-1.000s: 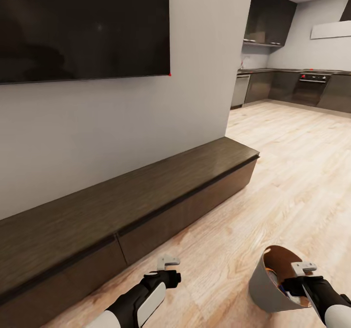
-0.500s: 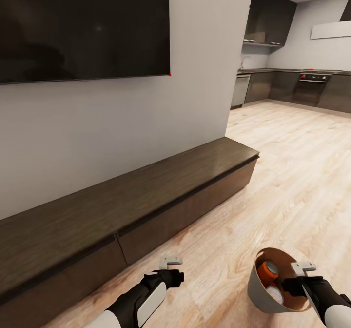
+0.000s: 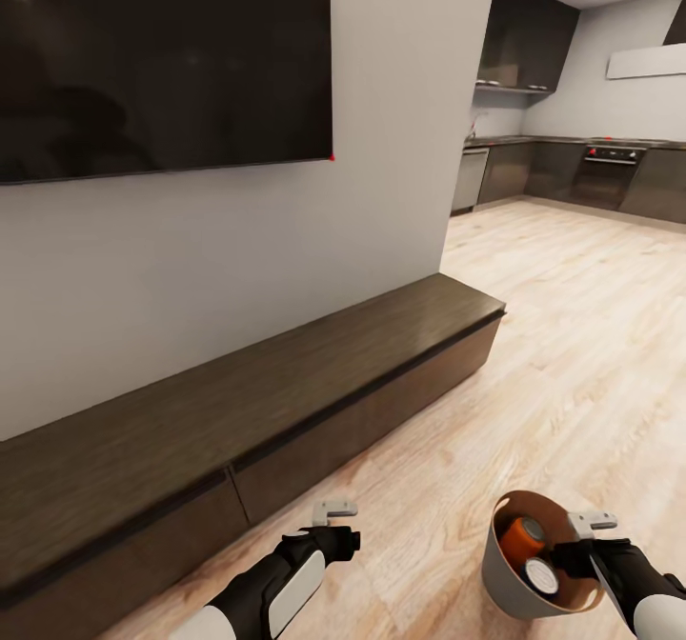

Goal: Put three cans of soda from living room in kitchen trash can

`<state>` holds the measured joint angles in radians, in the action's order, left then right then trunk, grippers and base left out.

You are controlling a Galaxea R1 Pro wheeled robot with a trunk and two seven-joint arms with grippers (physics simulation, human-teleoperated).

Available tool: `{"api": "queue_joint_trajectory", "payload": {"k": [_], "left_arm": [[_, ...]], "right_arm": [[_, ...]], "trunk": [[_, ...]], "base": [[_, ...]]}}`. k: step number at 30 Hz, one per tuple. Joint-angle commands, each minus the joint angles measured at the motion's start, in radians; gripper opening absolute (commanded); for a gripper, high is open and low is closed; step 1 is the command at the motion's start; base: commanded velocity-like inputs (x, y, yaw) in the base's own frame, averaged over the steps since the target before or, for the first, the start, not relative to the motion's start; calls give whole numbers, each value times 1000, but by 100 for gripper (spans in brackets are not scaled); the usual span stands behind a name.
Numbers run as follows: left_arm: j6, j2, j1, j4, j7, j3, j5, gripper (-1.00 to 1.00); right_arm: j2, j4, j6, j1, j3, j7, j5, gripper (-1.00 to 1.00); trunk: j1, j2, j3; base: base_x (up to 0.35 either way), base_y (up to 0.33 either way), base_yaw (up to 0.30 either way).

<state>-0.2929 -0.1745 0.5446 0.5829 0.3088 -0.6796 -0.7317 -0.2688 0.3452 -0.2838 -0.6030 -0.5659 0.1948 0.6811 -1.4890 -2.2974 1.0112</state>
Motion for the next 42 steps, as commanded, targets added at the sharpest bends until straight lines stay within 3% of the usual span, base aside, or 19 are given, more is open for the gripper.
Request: {"api": "queue_joint_trajectory", "payload": {"k": [1,10,19,42], "left_arm": [[0,0,0,0,0,0,0,100],[0,0,0,0,0,-2,0,100],[1,0,0,0,0,-28,0,100],[2,0,0,0,0,-31,0,100]], "right_arm": [[0,0,0,0,0,0,0,100],[0,-1,16,0,0,0,1,100],[2,0,20,0,1,0,2,100],[3,0,21,0,1,0,2,100]], "trunk": [[4,7,-3],[38,70,-31],[73,133,-60],[161,294,-132]], "base": [[0,0,0],[0,0,0],[0,0,0],[0,0,0]]}}
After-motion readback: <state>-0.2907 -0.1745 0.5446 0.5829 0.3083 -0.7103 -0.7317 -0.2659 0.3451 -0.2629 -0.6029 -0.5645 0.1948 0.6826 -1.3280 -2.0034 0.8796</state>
